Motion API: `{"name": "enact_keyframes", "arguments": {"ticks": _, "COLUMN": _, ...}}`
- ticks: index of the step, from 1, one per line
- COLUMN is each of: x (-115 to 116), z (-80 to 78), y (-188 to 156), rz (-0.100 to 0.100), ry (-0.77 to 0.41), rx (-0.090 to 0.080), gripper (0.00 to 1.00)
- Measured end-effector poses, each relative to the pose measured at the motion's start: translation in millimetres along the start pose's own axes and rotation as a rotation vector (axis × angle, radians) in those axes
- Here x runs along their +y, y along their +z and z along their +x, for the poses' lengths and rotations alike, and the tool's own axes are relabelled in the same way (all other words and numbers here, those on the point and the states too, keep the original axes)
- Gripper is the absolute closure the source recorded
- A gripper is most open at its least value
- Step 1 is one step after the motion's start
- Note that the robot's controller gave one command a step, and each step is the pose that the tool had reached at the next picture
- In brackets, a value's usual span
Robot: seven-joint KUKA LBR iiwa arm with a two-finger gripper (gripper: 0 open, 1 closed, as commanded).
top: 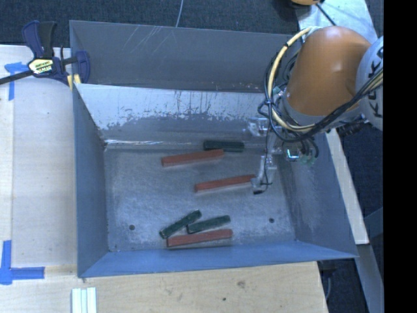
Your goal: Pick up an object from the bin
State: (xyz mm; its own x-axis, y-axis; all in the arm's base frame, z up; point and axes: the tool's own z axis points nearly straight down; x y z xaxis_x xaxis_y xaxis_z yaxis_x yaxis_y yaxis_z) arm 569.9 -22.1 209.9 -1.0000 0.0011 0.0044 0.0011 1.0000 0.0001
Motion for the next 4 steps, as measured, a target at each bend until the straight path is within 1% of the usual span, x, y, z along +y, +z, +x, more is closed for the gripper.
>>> {"name": "enact_keyframes", "arguments": {"ticks": 1, "x": 0.0, "z": -1.6, "y": -4.4, "rz": 0.000, "ry": 0.000, "rx": -0.008, "gripper": 0.00}}
{"name": "enact_keyframes", "arguments": {"ticks": 2, "x": 4.5, "z": 17.4, "y": 134.7, "rz": 0.000, "ry": -0.028, "rx": -0.019, "gripper": 1.00}}
{"name": "enact_keyframes", "arguments": {"ticks": 3, "x": 4.6, "z": 21.0, "y": 139.3, "rz": 0.000, "ry": -0.029, "rx": -0.008, "gripper": 0.00}}
{"name": "enact_keyframes", "arguments": {"ticks": 4, "x": 4.6, "z": 21.0, "y": 139.3, "rz": 0.000, "ry": -0.029, "rx": -0.008, "gripper": 0.00}}
